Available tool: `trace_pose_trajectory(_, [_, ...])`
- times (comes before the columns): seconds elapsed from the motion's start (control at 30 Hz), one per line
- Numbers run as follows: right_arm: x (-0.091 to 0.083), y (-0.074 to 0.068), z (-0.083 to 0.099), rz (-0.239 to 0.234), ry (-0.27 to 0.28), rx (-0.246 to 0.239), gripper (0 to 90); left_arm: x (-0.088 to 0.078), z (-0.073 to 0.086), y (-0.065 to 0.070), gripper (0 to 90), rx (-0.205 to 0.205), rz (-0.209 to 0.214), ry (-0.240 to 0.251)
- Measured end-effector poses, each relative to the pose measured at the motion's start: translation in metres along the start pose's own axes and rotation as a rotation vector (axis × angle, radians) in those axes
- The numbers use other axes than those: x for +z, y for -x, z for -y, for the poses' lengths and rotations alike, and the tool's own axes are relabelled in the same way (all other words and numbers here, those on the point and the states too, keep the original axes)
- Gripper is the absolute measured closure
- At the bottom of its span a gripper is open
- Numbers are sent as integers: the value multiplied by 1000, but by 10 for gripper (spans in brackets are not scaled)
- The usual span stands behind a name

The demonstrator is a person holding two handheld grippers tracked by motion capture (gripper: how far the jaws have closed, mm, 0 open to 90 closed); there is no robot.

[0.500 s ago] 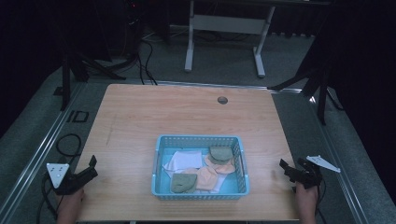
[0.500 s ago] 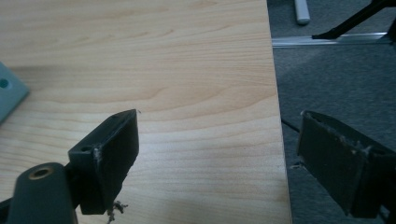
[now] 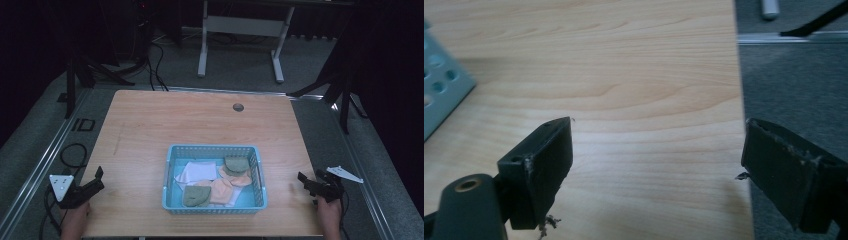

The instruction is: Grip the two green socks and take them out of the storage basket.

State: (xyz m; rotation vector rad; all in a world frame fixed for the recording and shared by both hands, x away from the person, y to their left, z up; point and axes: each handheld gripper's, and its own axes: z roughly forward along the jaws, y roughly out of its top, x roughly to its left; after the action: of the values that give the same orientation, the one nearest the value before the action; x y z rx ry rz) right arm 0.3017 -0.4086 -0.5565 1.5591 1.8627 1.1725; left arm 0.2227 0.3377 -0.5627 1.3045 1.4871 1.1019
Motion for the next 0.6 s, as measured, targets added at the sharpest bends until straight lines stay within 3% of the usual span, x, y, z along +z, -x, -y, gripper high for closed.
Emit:
trace_pose_trajectory(0.03, [0, 1, 0, -9, -15, -2, 129, 0, 0, 0, 5, 0, -1, 0])
trace_pose_trajectory(0.17, [0, 3, -2, -139, -85, -56, 132, 0, 0, 0, 5, 2, -2, -3])
trace_pose_trajectory(0.3, [1, 3, -2, -245, -170, -153, 134, 0, 0, 0, 5, 4, -2, -4])
trace_pose_trajectory(0.43, [0, 4, -2, -348, -208, -209, 135, 0, 0, 0, 5, 4, -3, -4])
trace_pose_trajectory(0.47, [0, 4, -3, -394, -215, -232, 136, 0, 0, 0, 5, 3, -4, -5])
trace_pose_trajectory(0.6, [1, -3, -5, -464, -262, -332, 137, 0, 0, 0, 5, 3, -3, -4])
